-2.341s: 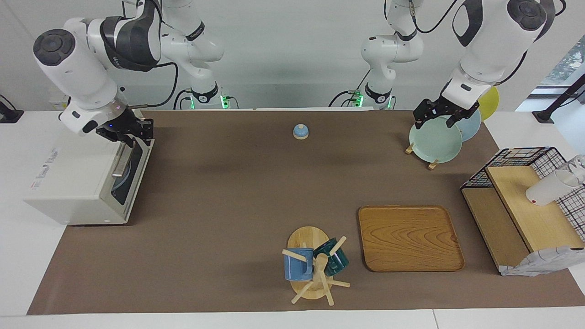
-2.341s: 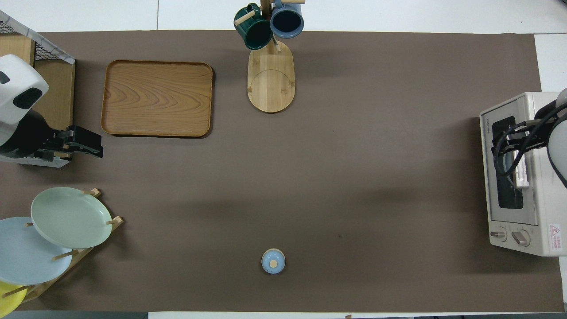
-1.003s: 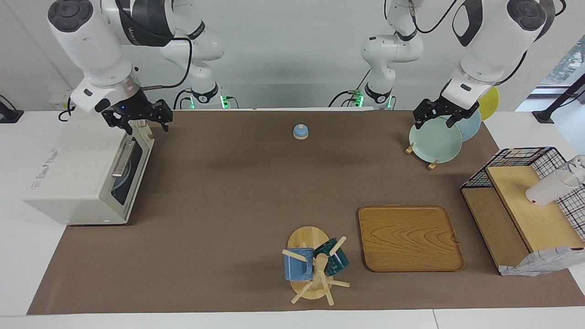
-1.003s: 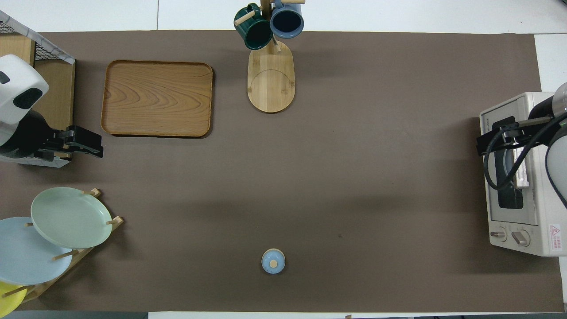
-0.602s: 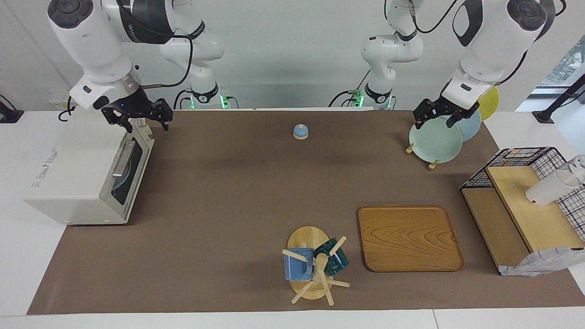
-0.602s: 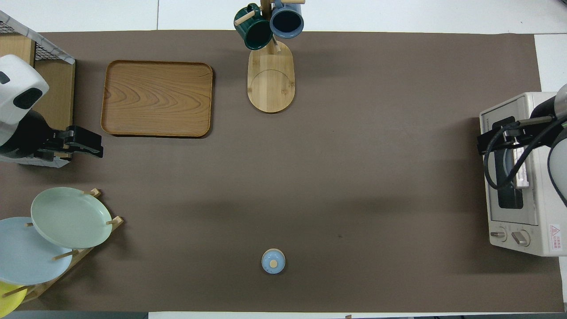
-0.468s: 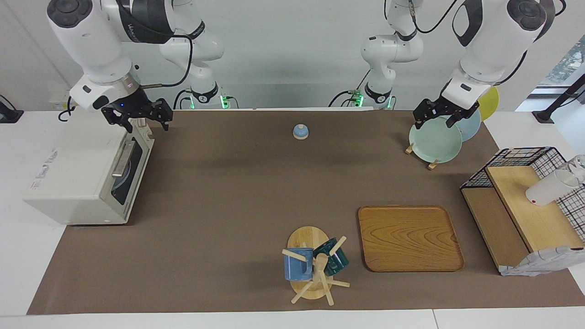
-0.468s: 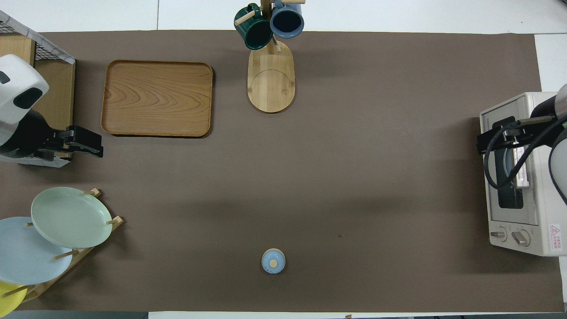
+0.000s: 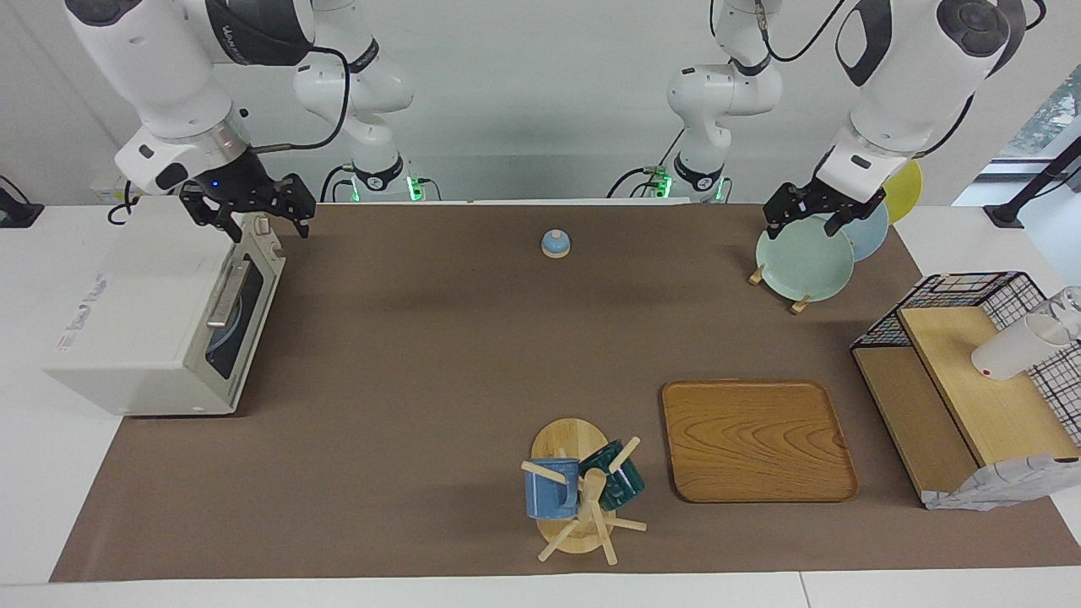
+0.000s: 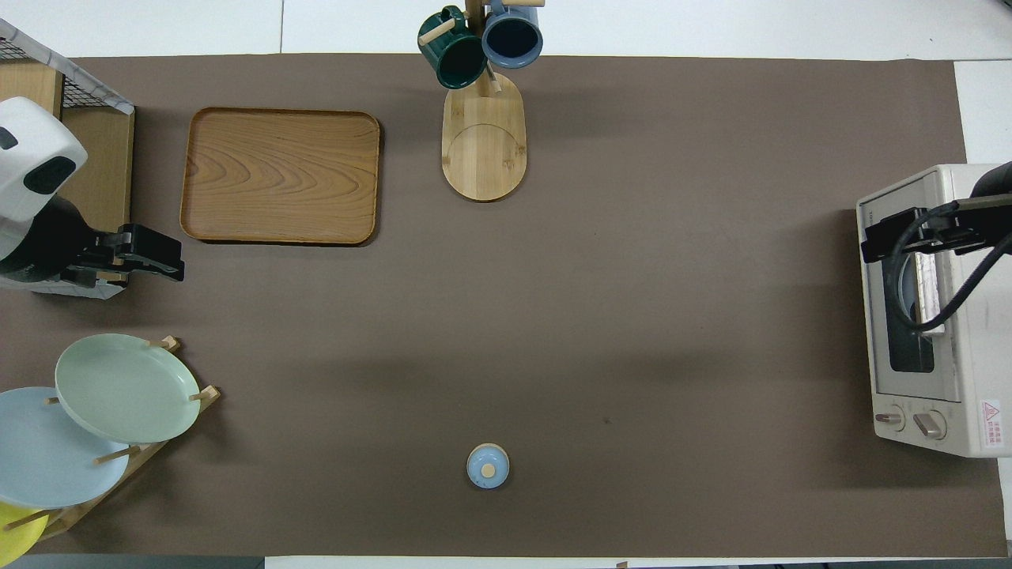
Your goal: Put eggplant into oven
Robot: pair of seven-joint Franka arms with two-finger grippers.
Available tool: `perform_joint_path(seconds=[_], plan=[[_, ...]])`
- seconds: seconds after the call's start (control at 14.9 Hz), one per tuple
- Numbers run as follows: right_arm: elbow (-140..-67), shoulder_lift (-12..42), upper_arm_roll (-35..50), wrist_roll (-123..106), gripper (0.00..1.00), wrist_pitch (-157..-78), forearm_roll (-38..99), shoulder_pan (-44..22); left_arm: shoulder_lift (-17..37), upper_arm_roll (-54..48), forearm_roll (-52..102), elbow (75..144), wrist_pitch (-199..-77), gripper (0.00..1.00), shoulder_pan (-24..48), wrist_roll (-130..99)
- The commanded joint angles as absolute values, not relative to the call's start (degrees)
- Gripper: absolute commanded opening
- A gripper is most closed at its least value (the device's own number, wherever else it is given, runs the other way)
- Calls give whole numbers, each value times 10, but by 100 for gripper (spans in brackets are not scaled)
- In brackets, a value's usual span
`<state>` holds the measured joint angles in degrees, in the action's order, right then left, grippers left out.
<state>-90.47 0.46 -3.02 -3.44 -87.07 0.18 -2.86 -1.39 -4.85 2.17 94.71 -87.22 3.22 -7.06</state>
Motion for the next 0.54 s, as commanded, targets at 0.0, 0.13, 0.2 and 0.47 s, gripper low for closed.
perform_joint_path(seconds=[0.0, 0.13, 0.2, 0.47], plan=[[-901, 3, -33, -25, 100, -865, 18, -28, -16, -50, 12, 943, -865, 100, 28, -67], [-902, 3, -33, -25, 100, -861, 16, -28, -16, -50, 12, 943, -865, 100, 28, -68], [-902, 3, -33, -25, 100, -859, 12, -29, -16, -50, 12, 943, -865, 100, 28, -67], [-909, 1, -34, -26, 100, -858, 6, -28, -16, -50, 12, 943, -865, 100, 28, -68]])
